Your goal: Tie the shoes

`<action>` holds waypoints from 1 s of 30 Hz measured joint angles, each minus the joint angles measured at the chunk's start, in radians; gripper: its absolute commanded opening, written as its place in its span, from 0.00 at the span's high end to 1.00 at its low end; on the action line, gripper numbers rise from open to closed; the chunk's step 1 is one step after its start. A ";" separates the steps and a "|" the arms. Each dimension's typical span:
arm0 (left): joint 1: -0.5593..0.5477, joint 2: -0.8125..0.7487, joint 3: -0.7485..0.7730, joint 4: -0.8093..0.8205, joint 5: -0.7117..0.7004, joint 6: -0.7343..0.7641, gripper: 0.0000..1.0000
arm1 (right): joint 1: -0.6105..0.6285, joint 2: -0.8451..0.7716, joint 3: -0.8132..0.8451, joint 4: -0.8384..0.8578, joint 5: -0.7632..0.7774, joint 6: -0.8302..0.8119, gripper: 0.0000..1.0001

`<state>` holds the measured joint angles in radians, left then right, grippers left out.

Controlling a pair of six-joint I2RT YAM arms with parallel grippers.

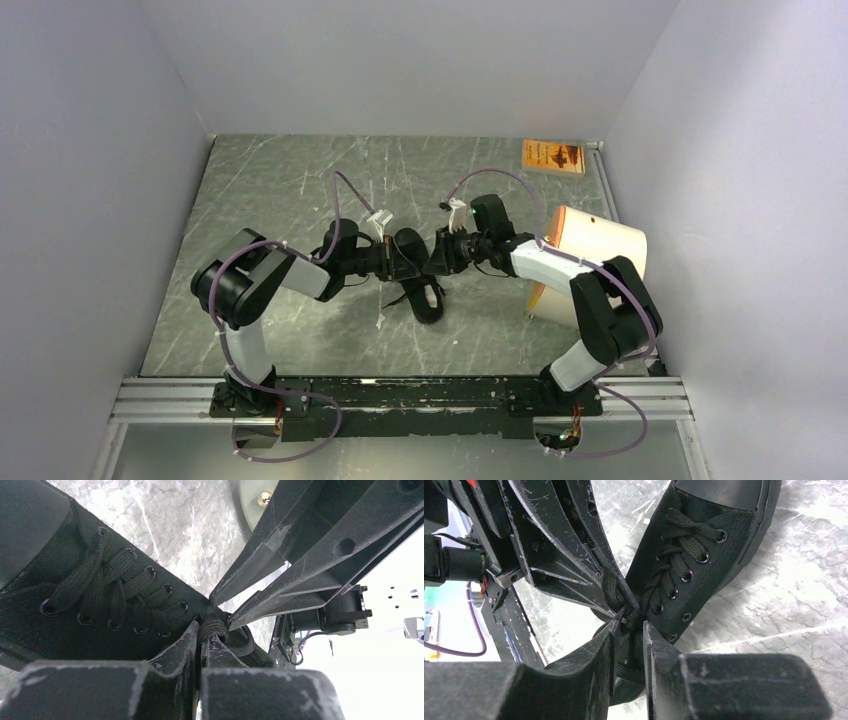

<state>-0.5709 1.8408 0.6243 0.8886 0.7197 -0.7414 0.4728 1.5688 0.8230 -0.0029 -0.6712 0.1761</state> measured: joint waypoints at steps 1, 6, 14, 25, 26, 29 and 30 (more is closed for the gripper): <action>0.000 0.000 0.000 0.000 0.000 0.000 0.95 | 0.000 0.004 0.000 0.003 -0.003 0.001 0.75; 0.000 0.000 0.000 0.002 0.002 0.000 0.95 | 0.000 0.013 -0.008 0.016 -0.014 0.002 0.76; 0.000 0.000 0.000 0.001 0.006 0.000 0.95 | 0.000 0.015 -0.027 0.032 -0.014 0.003 0.75; 0.000 0.000 0.000 0.008 0.010 -0.008 0.95 | 0.000 0.040 -0.032 0.093 -0.048 0.038 0.76; 0.000 0.000 0.000 0.008 0.010 -0.008 0.95 | 0.000 0.043 -0.032 0.098 -0.051 0.042 0.79; 0.000 0.002 0.000 0.007 0.009 -0.008 0.95 | 0.000 0.051 -0.032 0.111 -0.068 0.054 1.00; 0.000 0.002 0.000 0.006 0.009 -0.007 0.95 | 0.000 0.051 -0.032 0.111 -0.071 0.057 1.00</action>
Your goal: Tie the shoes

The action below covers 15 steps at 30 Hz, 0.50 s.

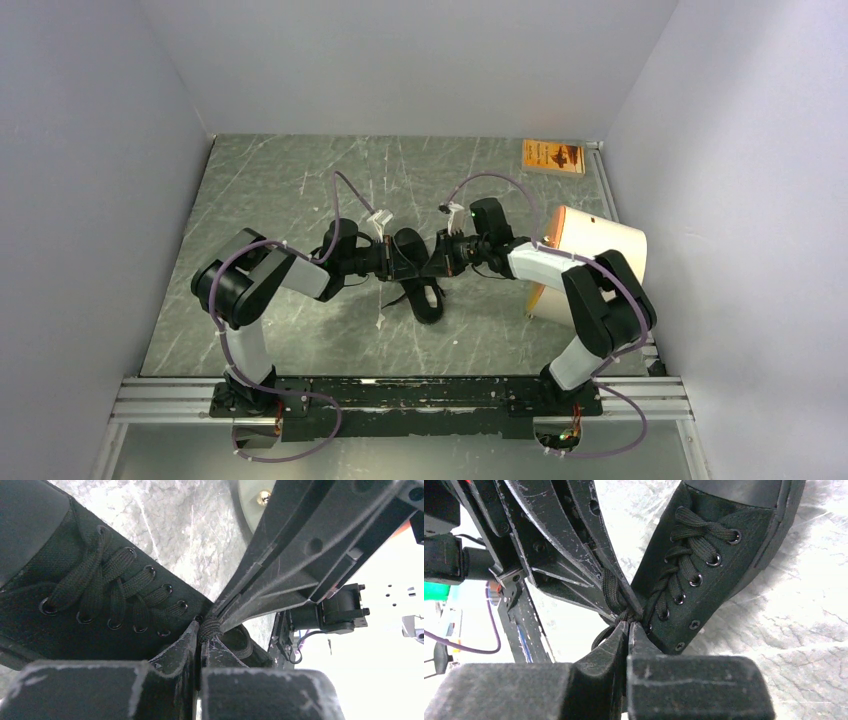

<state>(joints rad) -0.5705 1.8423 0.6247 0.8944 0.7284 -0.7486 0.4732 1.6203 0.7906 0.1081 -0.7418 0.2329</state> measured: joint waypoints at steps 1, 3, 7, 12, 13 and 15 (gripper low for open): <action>0.001 0.000 0.000 -0.002 0.000 0.000 0.95 | 0.000 0.000 0.000 -0.001 -0.001 -0.002 1.00; 0.002 0.000 0.000 -0.006 -0.001 0.003 0.91 | -0.003 0.000 0.000 -0.003 -0.001 -0.001 1.00; 0.002 -0.034 0.000 -0.065 -0.010 0.041 0.67 | 0.000 -0.016 0.000 -0.028 0.015 -0.020 1.00; 0.014 -0.128 -0.024 -0.146 -0.019 0.099 0.42 | 0.000 -0.042 0.000 -0.043 0.031 -0.043 1.00; 0.019 -0.150 -0.035 -0.153 -0.018 0.108 0.39 | 0.000 -0.042 0.000 -0.047 0.032 -0.048 1.00; 0.040 -0.201 -0.069 -0.174 -0.018 0.123 0.31 | 0.000 -0.042 0.000 -0.055 0.035 -0.055 1.00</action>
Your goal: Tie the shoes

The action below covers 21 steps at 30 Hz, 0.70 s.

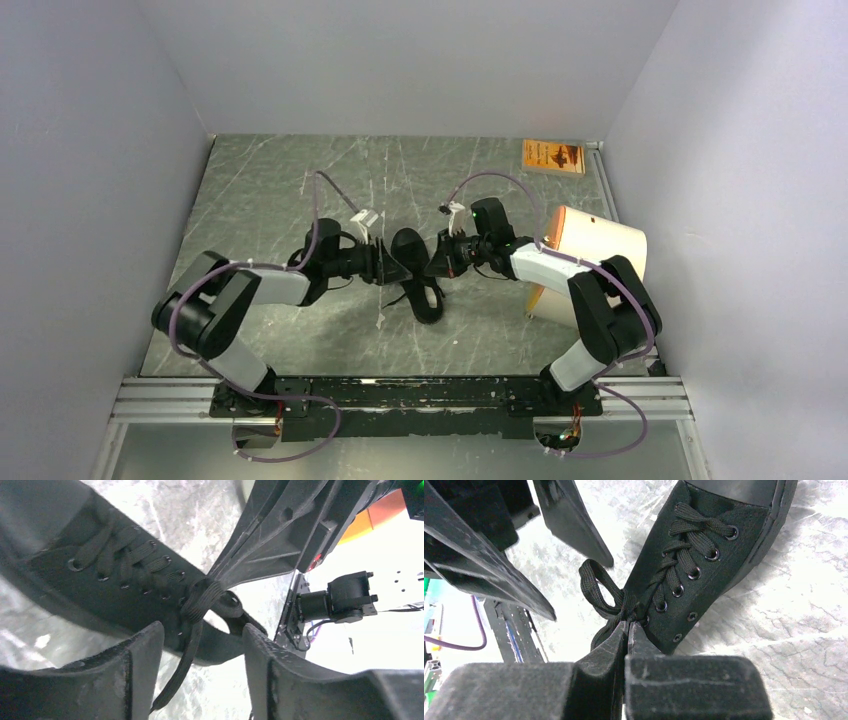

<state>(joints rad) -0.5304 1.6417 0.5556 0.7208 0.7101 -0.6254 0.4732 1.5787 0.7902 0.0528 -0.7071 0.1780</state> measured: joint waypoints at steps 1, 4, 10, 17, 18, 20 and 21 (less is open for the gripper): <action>0.014 -0.021 -0.013 -0.011 0.000 0.006 0.26 | 0.000 0.000 0.000 -0.002 0.001 -0.003 1.00; 0.052 -0.068 -0.033 -0.034 -0.001 0.022 0.12 | 0.000 0.000 0.000 -0.007 0.001 -0.007 1.00; 0.065 -0.015 0.031 -0.044 0.016 0.026 0.09 | 0.000 0.000 0.000 -0.006 0.000 -0.007 1.00; 0.035 0.067 0.099 -0.029 0.047 0.006 0.43 | 0.000 0.000 0.000 -0.006 0.000 -0.007 1.00; 0.027 0.067 0.104 -0.030 0.048 0.009 0.50 | 0.000 0.000 0.000 -0.006 0.000 -0.007 1.00; 0.021 0.067 0.105 -0.034 0.049 0.014 0.65 | 0.000 0.000 0.000 -0.008 0.000 -0.007 1.00; 0.019 0.067 0.105 -0.043 0.048 0.020 0.74 | 0.000 0.000 0.000 -0.013 0.001 -0.007 1.00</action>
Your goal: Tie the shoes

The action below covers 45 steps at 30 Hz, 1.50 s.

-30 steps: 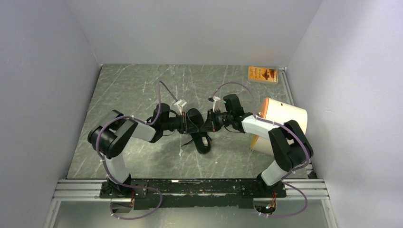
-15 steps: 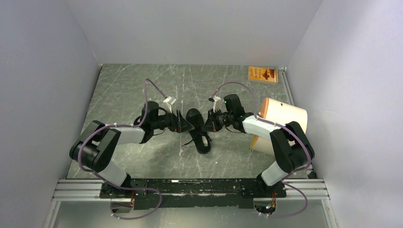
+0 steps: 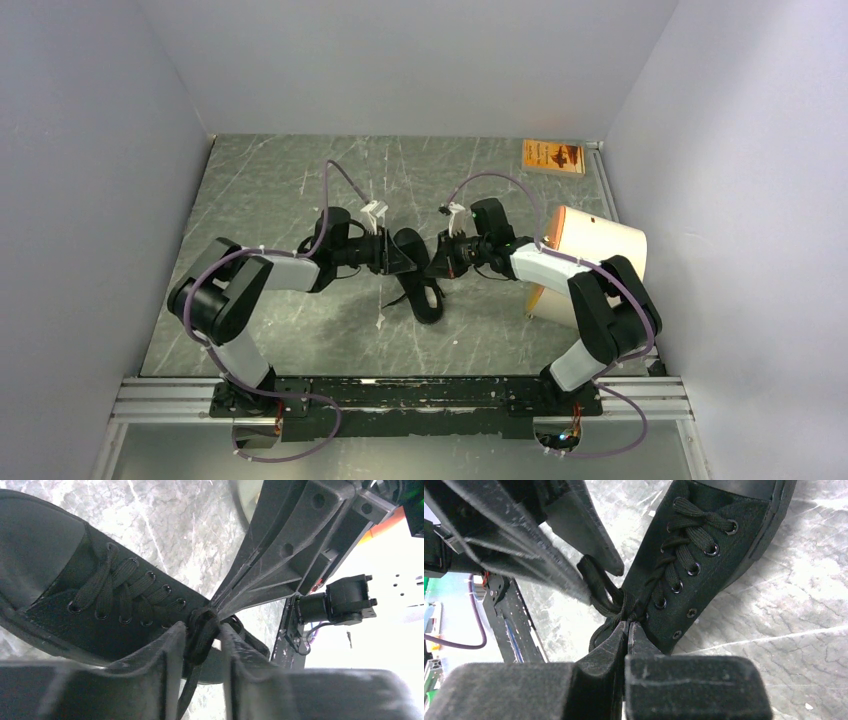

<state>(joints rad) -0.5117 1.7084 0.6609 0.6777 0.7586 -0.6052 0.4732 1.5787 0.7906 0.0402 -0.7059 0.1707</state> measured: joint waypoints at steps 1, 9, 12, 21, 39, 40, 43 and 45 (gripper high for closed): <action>0.000 0.000 0.000 -0.007 -0.001 0.001 0.82 | 0.000 0.000 0.000 -0.006 0.003 -0.001 1.00; 0.000 -0.093 -0.058 -0.084 -0.031 0.034 0.95 | 0.002 -0.019 0.027 -0.108 0.040 -0.028 1.00; -0.005 -0.147 -0.104 -0.084 -0.033 0.033 0.95 | 0.009 -0.041 0.047 -0.142 0.057 -0.041 1.00; -0.002 -0.239 -0.220 -0.100 -0.054 0.014 0.95 | 0.006 -0.043 0.101 -0.225 0.152 -0.065 1.00; -0.010 -0.181 -0.337 -0.035 -0.156 -0.157 0.95 | -0.074 0.045 0.109 -0.127 0.170 0.063 1.00; -0.011 -0.181 -0.346 -0.022 -0.162 -0.169 0.95 | -0.079 0.053 0.105 -0.120 0.161 0.068 1.00; -0.017 -0.181 -0.373 0.014 -0.176 -0.198 0.95 | -0.091 0.082 0.086 -0.103 0.136 0.078 1.00; -0.021 -0.181 -0.384 0.021 -0.188 -0.210 0.95 | -0.097 0.090 0.070 -0.095 0.128 0.084 1.00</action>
<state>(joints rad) -0.5331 1.5272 0.2771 0.6987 0.5709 -0.8154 0.3763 1.6691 0.8604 -0.0547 -0.5781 0.2546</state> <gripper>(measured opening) 0.056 0.009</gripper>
